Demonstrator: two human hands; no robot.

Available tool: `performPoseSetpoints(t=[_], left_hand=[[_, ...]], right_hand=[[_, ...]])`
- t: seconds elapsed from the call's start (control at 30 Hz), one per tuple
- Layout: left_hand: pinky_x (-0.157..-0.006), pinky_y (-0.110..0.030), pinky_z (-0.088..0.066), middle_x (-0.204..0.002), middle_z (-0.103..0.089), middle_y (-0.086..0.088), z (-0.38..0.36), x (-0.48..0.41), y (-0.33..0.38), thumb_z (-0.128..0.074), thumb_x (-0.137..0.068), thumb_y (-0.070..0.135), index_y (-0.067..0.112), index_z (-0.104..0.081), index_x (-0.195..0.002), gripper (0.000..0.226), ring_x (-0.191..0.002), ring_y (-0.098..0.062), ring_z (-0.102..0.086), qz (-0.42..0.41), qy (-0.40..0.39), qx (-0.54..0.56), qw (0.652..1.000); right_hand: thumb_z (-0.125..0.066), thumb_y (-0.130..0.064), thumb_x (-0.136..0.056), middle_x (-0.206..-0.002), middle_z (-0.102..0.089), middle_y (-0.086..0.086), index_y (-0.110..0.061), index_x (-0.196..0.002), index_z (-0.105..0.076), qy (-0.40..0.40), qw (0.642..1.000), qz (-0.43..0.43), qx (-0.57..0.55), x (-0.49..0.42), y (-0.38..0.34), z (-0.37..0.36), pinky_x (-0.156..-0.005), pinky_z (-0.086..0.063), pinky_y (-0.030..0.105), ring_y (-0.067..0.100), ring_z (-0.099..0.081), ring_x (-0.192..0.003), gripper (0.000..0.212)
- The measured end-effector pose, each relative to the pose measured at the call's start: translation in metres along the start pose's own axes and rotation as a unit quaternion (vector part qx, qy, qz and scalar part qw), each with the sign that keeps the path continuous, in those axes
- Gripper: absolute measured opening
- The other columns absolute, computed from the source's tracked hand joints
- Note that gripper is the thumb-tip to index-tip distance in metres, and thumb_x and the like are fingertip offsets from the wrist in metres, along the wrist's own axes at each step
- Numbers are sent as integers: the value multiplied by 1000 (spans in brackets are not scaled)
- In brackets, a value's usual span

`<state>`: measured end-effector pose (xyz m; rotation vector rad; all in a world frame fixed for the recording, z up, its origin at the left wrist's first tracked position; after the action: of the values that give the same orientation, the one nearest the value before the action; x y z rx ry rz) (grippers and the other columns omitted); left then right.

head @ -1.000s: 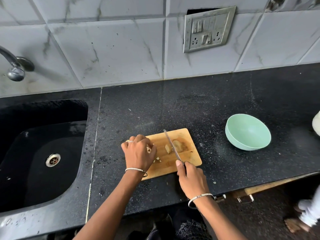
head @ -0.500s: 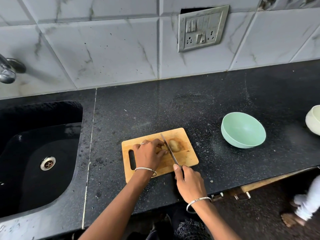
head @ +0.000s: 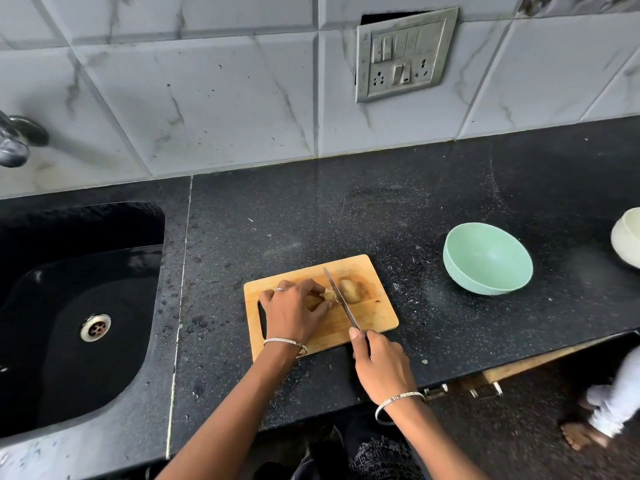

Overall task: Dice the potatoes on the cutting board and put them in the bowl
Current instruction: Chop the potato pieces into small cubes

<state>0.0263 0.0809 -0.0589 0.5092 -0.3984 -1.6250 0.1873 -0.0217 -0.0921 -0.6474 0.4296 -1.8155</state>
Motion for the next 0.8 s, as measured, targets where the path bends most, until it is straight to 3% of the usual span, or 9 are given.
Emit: performPoseSetpoints(t=[0.13,0.5,0.67,0.8], left_hand=[[-78,-33,-20,-80,-67,19,6,2,-7,-69,-73,57,37,-66,-92,27,-101,-9,-52,0,1,-23,1000],[-81,-36,-23,-101,-69,19,6,-1,-3,-71,-74,51,41,-63,-113,41,-107,-12,-50,-17,-44,-56,997],[-81,-38,-27,-98,-70,17,5,-2,-6,-69,-77,49,42,-66,-107,31,-104,-13,-51,-13,-39,-72,997],[-80,-35,-23,-94,-70,18,6,0,-7,-72,-75,46,40,-66,-107,33,-105,-11,-51,-6,-38,-48,998]], right_hand=[[-25,-59,-97,-76,-65,1,-24,-82,-57,3,1000,4,-1,1,-2,3,-72,-48,42,29,-63,-79,50],[-22,-62,-96,-78,-65,2,-23,-83,-56,1,1000,17,0,7,-11,-1,-71,-48,43,31,-63,-81,53],[-25,-54,-100,-92,-67,7,-21,-94,-59,-19,1000,8,24,10,-16,-5,-69,-40,38,33,-61,-92,48],[-25,-53,-100,-99,-66,9,-20,-101,-59,-30,998,-23,40,12,-16,-7,-72,-43,40,35,-62,-97,48]])
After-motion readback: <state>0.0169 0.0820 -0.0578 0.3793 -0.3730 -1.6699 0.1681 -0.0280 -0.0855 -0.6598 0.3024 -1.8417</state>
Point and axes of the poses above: each hand's wrist, its own x-axis away from the middle knuckle, its own z-axis out of the back of the hand, y = z × x, the point moved 8 cm from there along -x, towards the middle knuckle
